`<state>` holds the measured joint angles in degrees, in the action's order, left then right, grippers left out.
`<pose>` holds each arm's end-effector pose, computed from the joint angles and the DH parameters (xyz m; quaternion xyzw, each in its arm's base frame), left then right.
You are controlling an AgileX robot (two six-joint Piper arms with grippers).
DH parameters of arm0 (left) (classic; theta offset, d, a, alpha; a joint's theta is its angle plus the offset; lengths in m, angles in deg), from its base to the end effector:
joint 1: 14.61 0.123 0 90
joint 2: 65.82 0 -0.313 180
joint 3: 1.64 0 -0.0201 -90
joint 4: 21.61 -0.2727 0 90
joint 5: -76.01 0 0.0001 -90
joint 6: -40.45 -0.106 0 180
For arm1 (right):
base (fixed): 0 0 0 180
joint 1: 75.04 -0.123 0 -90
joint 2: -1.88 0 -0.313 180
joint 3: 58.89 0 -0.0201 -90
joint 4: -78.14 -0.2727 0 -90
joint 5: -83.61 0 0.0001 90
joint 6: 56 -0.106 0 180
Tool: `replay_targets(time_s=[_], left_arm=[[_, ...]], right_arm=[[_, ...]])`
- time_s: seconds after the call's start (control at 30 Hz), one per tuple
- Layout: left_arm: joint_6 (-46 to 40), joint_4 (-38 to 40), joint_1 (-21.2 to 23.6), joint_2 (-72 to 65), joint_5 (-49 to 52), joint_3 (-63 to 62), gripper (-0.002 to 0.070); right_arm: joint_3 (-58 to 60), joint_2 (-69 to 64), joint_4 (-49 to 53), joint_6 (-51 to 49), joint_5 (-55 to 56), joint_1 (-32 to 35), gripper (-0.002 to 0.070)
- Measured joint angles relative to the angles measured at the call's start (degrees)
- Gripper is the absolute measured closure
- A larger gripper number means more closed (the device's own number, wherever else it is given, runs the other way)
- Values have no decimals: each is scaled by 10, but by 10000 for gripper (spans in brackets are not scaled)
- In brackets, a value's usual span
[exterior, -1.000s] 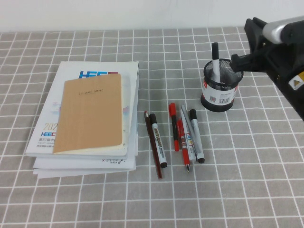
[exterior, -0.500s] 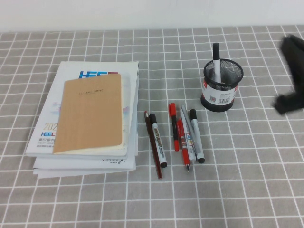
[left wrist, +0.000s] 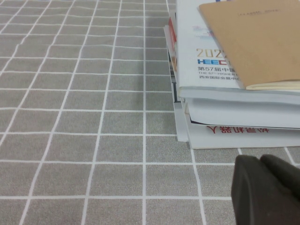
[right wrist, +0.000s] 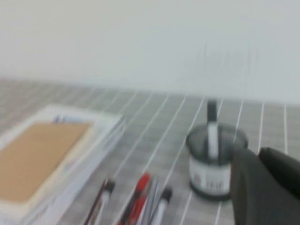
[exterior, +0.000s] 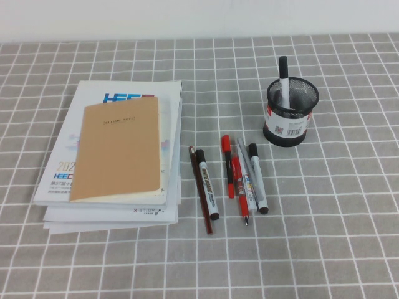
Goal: Put the pen into the pen holder
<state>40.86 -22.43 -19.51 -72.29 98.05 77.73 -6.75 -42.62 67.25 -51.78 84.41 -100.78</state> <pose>0.0602 -0.0046 0.1655 0.0354 0.8076 -0.0212 0.5883 0.1401 0.0672 0.3199 -0.1221 0.7322 0.1861 0.6437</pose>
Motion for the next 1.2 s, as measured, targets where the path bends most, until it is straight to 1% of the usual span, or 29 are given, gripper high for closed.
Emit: replay_targets(time_s=[0.27,0.43,0.57,0.63,0.77,0.83,0.9,0.97,1.07,1.2], left_arm=[[0,0,0,0,0,0,680],[0,0,0,0,0,0,680],[0,0,0,0,0,0,680],[0,0,0,0,0,0,680],[0,0,0,0,0,0,680],[0,0,0,0,0,0,680],[0,0,0,0,0,0,680],[0,0,0,0,0,0,680],[0,0,0,0,0,0,680],[0,0,0,0,0,0,680]], right_arm=[[0,51,25,13,-146,0,688],[1,81,58,13,-191,1,688],[31,143,79,13,-208,20,688],[65,185,76,13,-194,47,688],[148,255,48,13,-138,125,688],[198,286,37,13,-88,168,688],[234,302,33,13,-43,191,688],[262,313,29,13,3,205,688],[272,317,25,13,35,211,688],[273,320,16,13,9,211,688]])
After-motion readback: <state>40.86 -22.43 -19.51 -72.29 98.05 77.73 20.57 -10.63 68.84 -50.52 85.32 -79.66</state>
